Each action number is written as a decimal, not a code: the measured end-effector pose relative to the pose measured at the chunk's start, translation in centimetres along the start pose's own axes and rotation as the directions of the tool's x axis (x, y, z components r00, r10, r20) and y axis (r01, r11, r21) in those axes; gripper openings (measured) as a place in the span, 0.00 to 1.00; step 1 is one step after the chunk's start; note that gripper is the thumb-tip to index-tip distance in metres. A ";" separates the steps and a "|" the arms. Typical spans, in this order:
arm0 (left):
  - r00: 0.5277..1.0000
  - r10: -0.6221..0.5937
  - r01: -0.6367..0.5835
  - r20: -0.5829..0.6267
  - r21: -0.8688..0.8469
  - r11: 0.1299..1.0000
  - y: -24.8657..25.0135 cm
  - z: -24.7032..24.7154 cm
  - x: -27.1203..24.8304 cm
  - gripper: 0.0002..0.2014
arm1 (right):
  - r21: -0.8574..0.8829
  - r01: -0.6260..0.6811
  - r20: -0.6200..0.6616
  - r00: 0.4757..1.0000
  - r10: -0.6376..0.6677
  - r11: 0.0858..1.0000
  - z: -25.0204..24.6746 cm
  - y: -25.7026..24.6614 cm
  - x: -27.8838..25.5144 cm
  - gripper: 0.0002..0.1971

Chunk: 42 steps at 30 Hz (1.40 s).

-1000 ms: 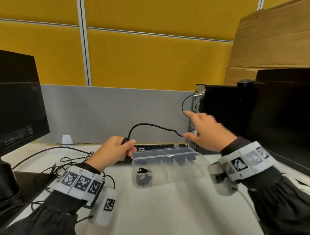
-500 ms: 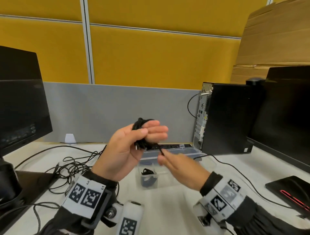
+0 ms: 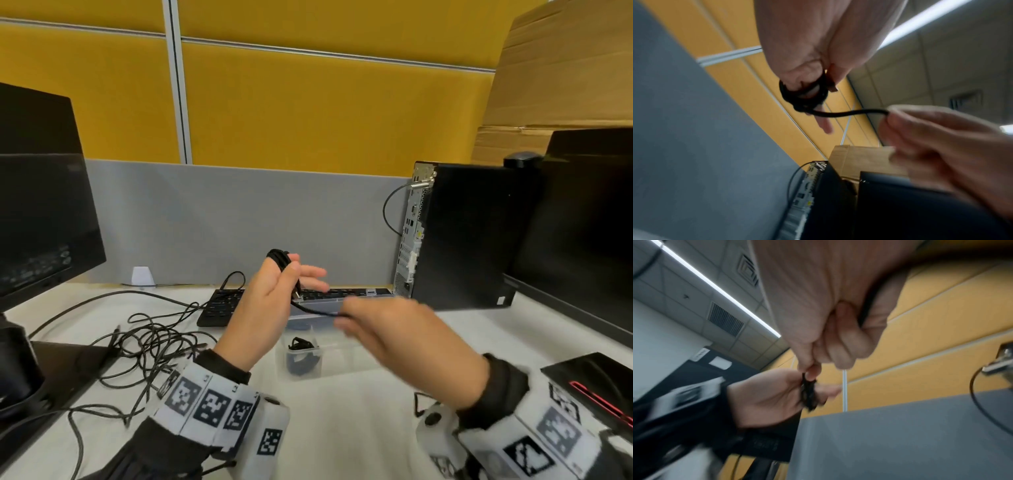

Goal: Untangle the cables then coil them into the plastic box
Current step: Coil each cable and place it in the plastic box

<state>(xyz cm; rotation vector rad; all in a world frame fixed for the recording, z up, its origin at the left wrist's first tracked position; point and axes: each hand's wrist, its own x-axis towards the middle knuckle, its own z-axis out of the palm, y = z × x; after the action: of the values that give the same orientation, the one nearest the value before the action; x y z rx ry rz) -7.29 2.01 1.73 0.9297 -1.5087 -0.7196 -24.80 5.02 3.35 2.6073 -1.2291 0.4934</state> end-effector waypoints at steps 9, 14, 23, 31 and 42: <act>0.898 -0.139 0.085 0.417 0.145 0.986 0.8 -0.3 -0.7 0.21 | -0.198 0.098 -0.382 0.909 -0.169 0.975 -3.3 2.5 3.9 0.20; 0.967 -0.068 0.072 0.244 -0.008 0.997 0.6 -0.5 -0.3 0.19 | -0.028 0.247 -0.418 0.877 -0.236 0.969 -4.1 1.9 3.7 0.17; 0.877 0.073 0.087 0.476 -0.305 0.948 1.1 0.2 -1.2 0.08 | 0.307 0.118 -0.301 0.953 -0.021 0.944 -2.8 3.6 6.4 0.18; 0.984 0.060 0.086 0.168 -0.742 0.665 2.1 -0.3 -0.7 0.14 | 0.485 -0.132 0.369 0.927 -0.066 0.864 2.3 3.9 3.1 0.19; 0.998 0.026 -0.036 0.050 0.216 0.976 -1.8 -1.8 0.6 0.12 | 0.310 0.085 0.115 0.985 -0.126 0.947 0.5 2.3 -0.6 0.13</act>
<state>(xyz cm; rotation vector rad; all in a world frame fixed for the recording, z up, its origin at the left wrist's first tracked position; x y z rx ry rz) -5.21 0.70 0.77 1.0558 -1.6636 -0.5647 -26.83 3.77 2.75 2.9923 -1.1190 0.5322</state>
